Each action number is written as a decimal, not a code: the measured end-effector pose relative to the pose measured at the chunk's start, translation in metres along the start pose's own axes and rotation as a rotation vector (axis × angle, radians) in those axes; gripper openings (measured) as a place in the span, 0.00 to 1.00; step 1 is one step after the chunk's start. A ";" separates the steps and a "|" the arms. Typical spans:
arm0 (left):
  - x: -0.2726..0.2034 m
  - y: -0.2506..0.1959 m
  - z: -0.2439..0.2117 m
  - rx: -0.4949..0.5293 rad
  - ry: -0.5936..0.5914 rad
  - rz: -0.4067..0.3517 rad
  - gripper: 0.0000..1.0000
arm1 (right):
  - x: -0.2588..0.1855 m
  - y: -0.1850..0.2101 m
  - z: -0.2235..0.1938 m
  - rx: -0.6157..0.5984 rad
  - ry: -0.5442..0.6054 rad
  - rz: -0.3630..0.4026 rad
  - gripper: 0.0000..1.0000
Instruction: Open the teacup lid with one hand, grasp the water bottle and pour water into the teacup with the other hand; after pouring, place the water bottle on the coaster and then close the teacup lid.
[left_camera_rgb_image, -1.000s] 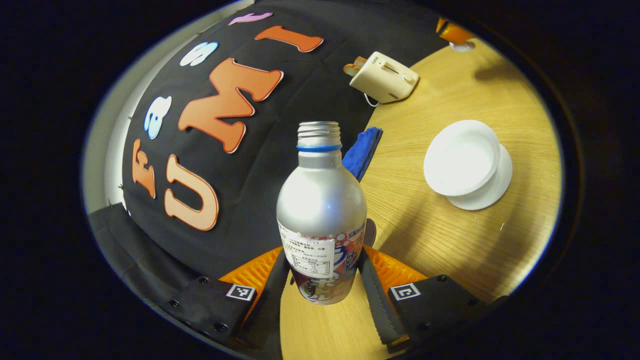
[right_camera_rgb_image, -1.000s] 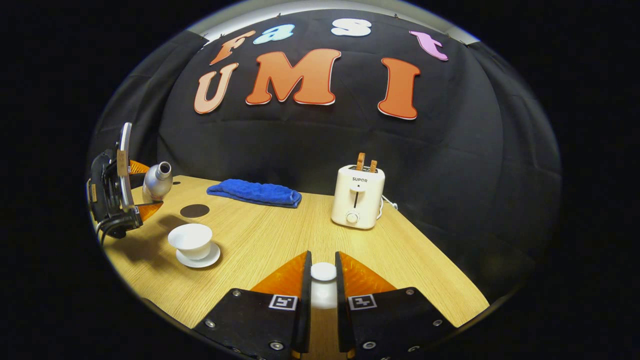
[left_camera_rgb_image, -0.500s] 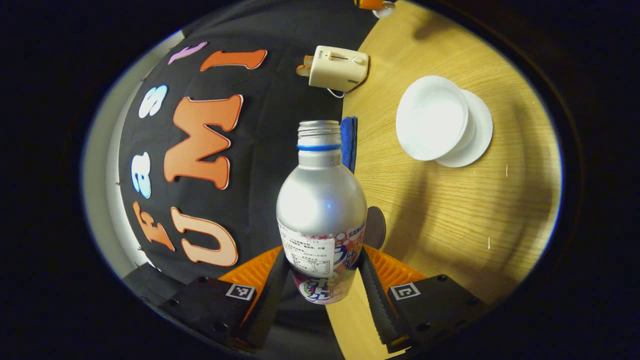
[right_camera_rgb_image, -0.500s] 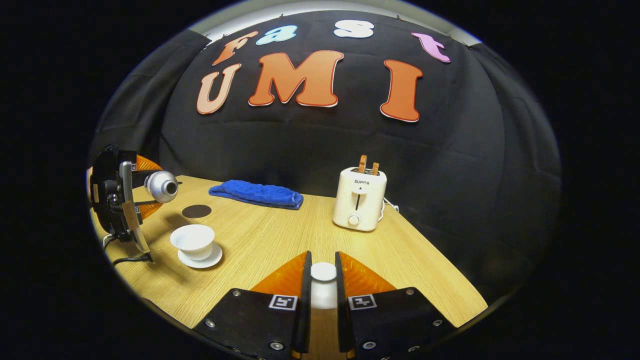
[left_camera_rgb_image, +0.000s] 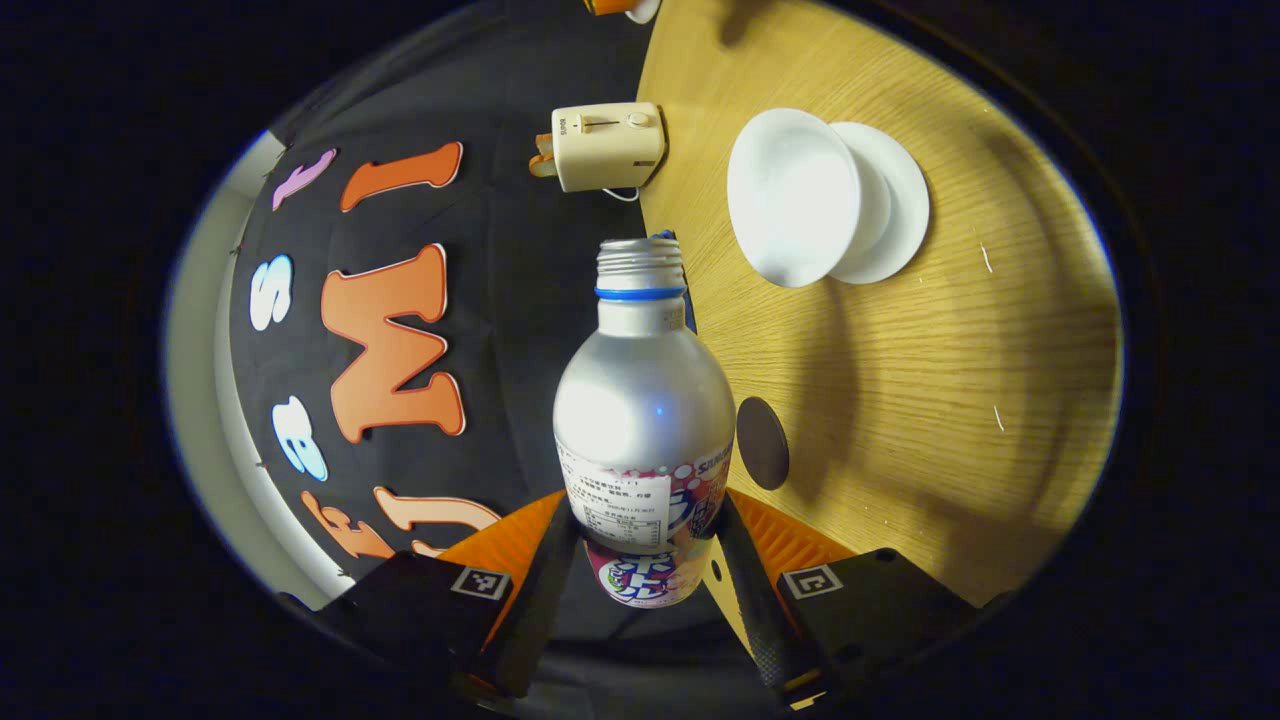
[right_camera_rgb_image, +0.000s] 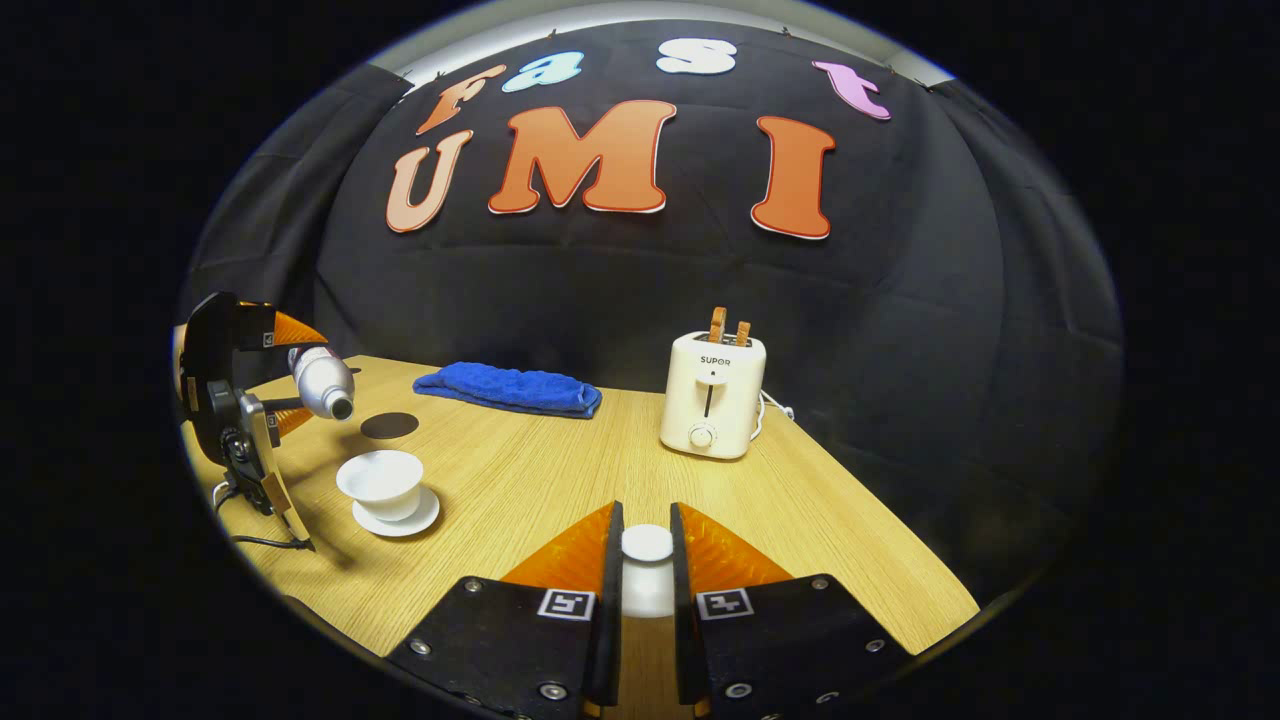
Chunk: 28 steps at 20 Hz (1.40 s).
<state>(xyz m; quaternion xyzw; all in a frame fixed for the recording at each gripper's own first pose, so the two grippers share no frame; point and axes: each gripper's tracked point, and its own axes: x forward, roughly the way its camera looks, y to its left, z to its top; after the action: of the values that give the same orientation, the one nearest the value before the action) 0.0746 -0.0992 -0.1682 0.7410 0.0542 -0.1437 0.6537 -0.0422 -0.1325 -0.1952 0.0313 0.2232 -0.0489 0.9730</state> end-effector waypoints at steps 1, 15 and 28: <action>-0.001 0.001 0.001 0.016 -0.002 -0.001 0.88 | 0.000 -0.001 0.000 -0.004 0.000 -0.001 0.23; 0.002 0.021 0.012 0.271 -0.026 0.007 0.84 | -0.005 0.001 -0.004 -0.004 0.003 0.018 0.23; 0.008 0.051 0.018 0.433 -0.022 0.057 0.84 | -0.007 0.000 -0.005 -0.006 -0.002 0.023 0.23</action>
<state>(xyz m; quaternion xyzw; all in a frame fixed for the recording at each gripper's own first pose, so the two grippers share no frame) 0.0932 -0.1251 -0.1232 0.8637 -0.0058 -0.1415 0.4837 -0.0504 -0.1315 -0.1965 0.0309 0.2219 -0.0370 0.9739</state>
